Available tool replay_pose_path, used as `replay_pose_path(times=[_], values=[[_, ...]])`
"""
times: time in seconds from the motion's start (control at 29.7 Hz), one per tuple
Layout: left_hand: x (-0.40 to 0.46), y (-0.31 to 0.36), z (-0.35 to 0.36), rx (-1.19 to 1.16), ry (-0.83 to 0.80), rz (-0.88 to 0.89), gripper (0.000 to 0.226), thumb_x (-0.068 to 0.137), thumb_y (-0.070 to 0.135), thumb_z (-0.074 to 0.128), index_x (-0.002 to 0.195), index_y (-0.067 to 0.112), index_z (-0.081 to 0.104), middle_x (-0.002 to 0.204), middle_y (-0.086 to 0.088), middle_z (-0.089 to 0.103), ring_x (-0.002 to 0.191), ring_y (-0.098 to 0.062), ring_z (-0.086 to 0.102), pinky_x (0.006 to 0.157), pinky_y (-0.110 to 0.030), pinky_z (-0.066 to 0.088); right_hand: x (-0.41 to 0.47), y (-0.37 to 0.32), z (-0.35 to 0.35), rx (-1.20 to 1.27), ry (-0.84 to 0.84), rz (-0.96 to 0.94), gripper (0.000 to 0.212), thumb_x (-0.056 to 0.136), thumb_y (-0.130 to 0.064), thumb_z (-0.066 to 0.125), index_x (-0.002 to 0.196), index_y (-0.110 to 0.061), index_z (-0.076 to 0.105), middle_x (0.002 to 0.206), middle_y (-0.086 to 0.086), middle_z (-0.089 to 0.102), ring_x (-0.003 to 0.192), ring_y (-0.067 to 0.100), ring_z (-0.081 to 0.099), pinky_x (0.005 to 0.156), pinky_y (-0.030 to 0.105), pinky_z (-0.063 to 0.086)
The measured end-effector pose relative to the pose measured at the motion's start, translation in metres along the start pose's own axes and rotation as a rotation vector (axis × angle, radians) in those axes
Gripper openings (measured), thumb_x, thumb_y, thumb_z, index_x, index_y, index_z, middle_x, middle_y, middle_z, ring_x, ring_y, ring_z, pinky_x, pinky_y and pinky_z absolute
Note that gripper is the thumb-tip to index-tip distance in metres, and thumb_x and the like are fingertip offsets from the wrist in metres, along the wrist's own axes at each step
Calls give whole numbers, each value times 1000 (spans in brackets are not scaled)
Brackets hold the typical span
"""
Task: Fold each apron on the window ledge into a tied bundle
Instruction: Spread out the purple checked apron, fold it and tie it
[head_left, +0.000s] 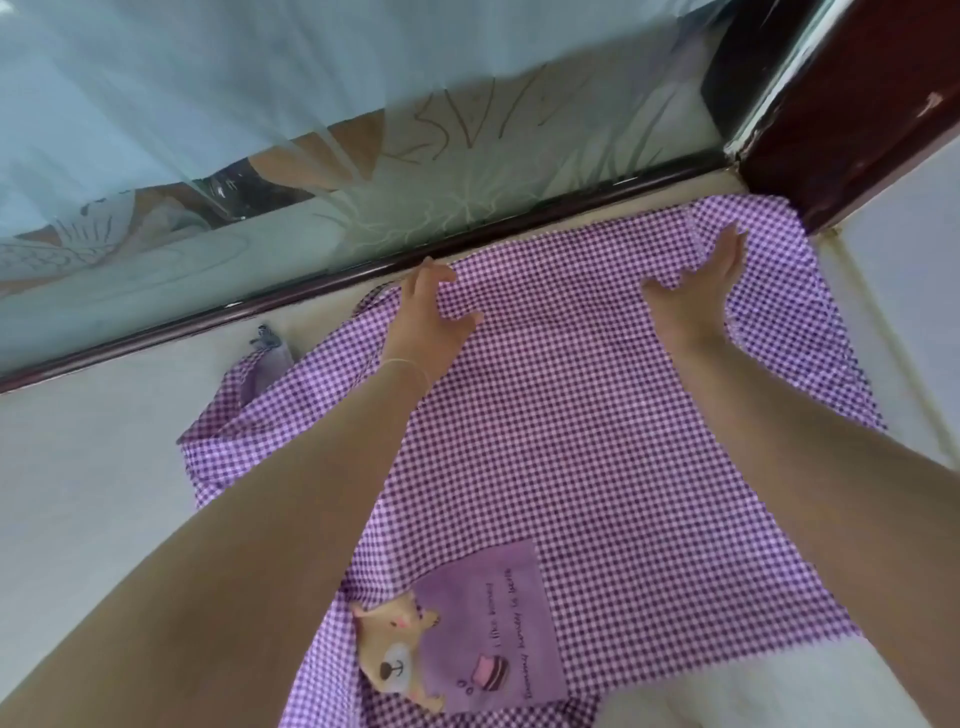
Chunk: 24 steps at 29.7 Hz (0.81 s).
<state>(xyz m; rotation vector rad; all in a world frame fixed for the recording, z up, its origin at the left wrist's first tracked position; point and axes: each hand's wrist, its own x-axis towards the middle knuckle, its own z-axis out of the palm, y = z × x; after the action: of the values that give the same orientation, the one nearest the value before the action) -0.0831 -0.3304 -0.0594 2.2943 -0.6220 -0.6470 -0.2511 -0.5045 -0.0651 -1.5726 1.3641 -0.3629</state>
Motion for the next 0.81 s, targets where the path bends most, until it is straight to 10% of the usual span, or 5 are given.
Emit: replay_pose_path(times=[0.17, 0.3, 0.57, 0.74, 0.81], values=[[-43, -118, -116, 103, 460, -225, 33, 94, 23, 56, 126, 13, 52, 131, -6, 51, 111, -20, 54, 96, -38, 48, -115, -9, 151, -593, -636, -423, 70, 92, -26, 61, 150, -16, 24, 158, 1, 18, 141, 20, 30, 112, 38, 33], [-21, -191, -182, 322, -31, -628, 72, 88, 31, 67, 146, 10, 30, 148, -16, 37, 132, -37, 41, 109, -47, 37, -121, 11, 172, -1109, -686, -456, 105, 82, -43, 69, 153, -19, -4, 161, -1, -13, 148, 20, -9, 119, 45, 10], [-31, -172, -163, 174, -541, -329, 31, 98, 22, 49, 122, 4, 58, 120, -13, 63, 94, -22, 59, 81, -26, 44, -135, -2, 192, -1244, -613, -343, 105, 79, -34, 75, 153, -20, 2, 160, -3, -10, 148, 20, -5, 114, 50, 28], [-58, -245, -236, -567, 403, -803, 63, 95, 53, 46, 138, 8, 45, 140, -13, 50, 119, -29, 55, 96, -38, 47, -142, -18, 206, -1315, -540, -304, 81, 89, -12, 58, 151, -15, 7, 160, 4, -5, 147, 25, 0, 109, 53, 34], [-87, -261, -247, -734, 81, -808, 85, 74, 60, 70, 139, 12, 42, 140, -11, 50, 123, -32, 52, 100, -44, 45, -146, -19, 211, -1362, -554, -305, 79, 89, -11, 57, 151, -14, 7, 159, 5, -5, 147, 26, 2, 108, 52, 34]])
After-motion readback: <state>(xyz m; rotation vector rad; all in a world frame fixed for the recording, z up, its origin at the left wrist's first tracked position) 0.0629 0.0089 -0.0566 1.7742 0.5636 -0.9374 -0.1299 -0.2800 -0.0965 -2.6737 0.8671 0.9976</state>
